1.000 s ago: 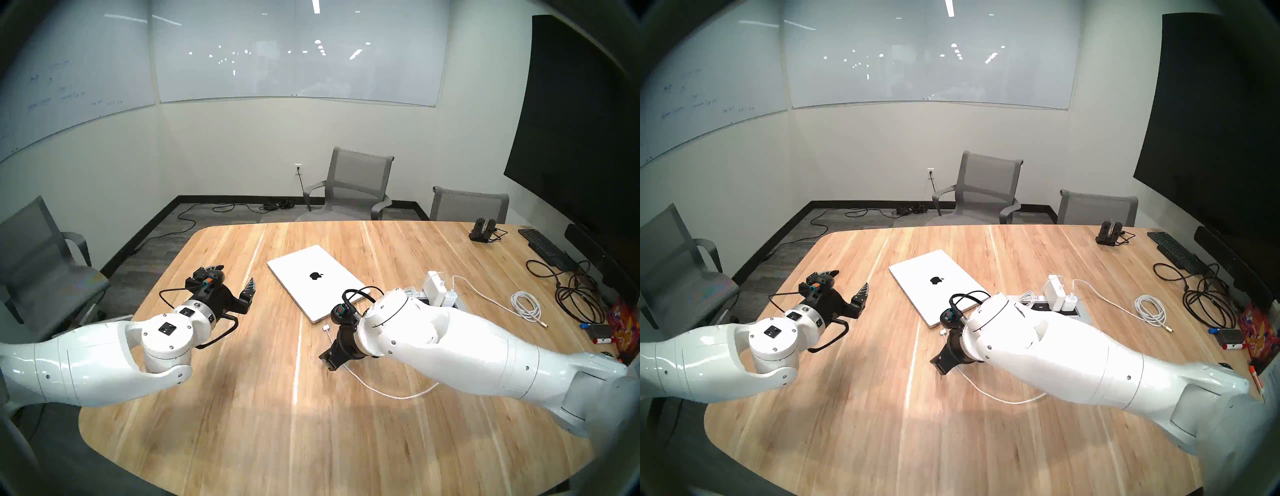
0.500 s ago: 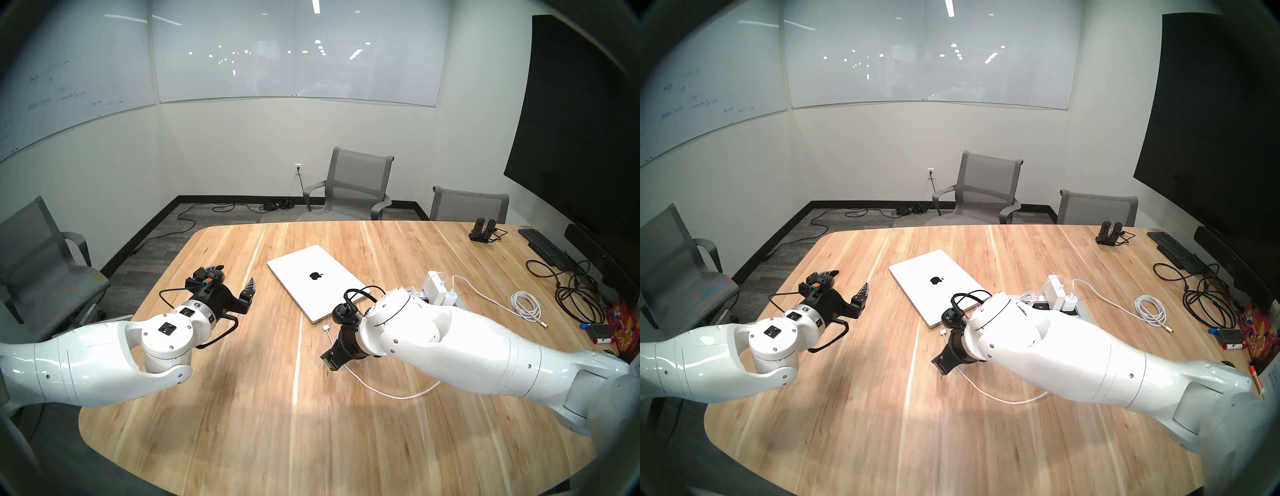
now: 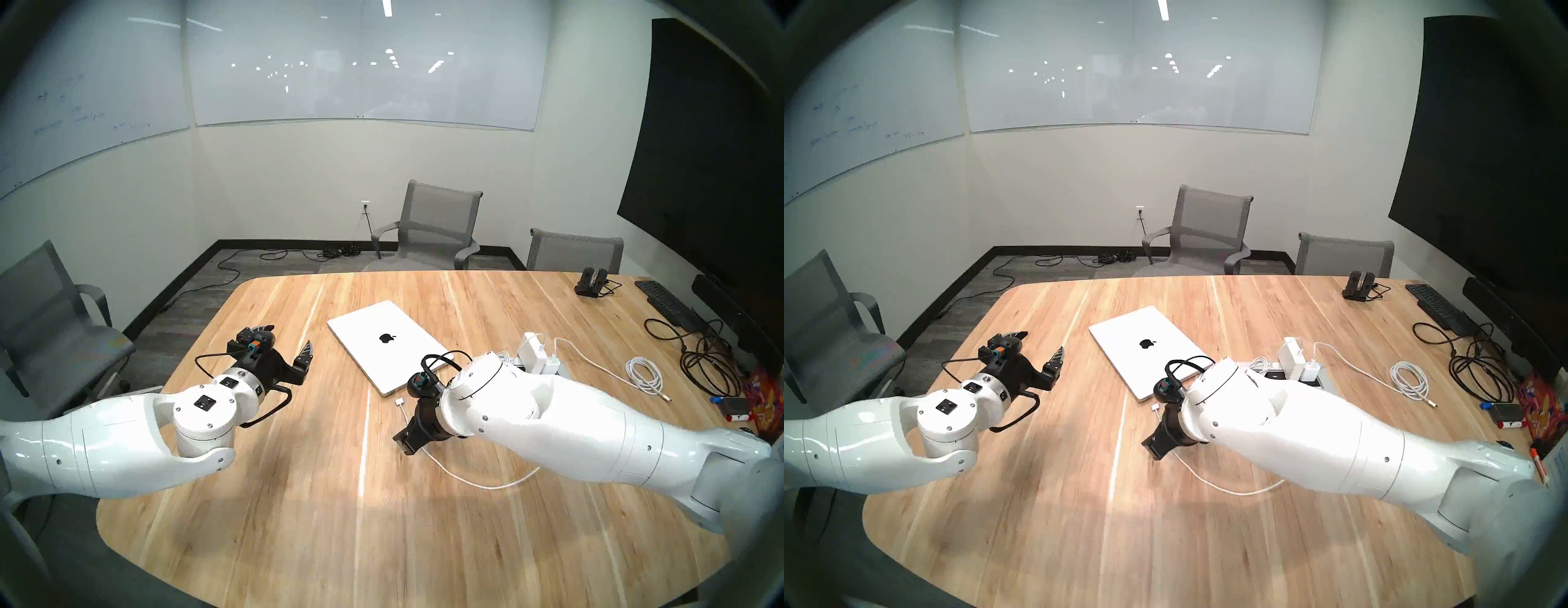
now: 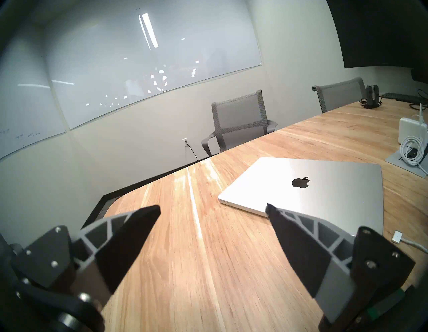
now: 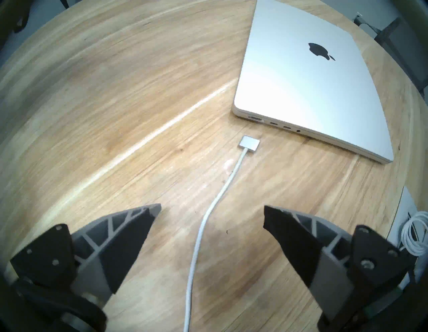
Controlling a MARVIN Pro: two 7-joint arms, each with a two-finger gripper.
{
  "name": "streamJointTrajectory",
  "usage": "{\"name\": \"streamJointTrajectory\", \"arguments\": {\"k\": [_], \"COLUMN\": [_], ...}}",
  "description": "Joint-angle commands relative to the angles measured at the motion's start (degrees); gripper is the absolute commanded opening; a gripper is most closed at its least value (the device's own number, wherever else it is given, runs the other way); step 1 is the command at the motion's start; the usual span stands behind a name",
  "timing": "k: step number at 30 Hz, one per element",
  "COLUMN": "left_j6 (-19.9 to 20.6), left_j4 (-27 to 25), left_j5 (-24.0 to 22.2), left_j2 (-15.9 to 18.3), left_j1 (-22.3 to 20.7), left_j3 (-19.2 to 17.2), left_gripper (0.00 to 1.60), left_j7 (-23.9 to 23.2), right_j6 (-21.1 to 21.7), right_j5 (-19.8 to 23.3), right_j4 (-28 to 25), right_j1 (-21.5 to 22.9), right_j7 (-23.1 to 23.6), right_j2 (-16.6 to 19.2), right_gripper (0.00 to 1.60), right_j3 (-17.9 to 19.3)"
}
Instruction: Plug the charging cable into the port of a MacBook
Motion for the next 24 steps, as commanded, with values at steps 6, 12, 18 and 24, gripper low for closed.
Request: {"name": "streamJointTrajectory", "arguments": {"k": [6,12,18,24], "left_j6": [-0.21,-0.21,-0.21,-0.21], "left_j4": [-0.12,-0.12,-0.12,-0.12], "left_j5": [-0.14,-0.14,-0.14,-0.14], "left_j2": [-0.08,-0.08,-0.08,-0.08], "left_j1": [-0.81,-0.81,-0.81,-0.81], "left_j3": [-0.77,-0.77,-0.77,-0.77], "left_gripper": [1.60,1.60,1.60,1.60], "left_j7": [-0.08,-0.08,-0.08,-0.08], "right_j6": [-0.14,-0.14,-0.14,-0.14], "right_j5": [-0.10,-0.03,0.05,0.11], "right_j4": [-0.64,-0.64,-0.64,-0.64], "right_j1": [1.12,1.19,1.26,1.32], "right_j7": [-0.24,-0.28,-0.32,-0.35], "right_j2": [-0.14,-0.11,-0.10,-0.08], "right_gripper": [1.60,1.60,1.60,1.60], "right_j3": [-0.15,-0.25,-0.33,-0.40]}}
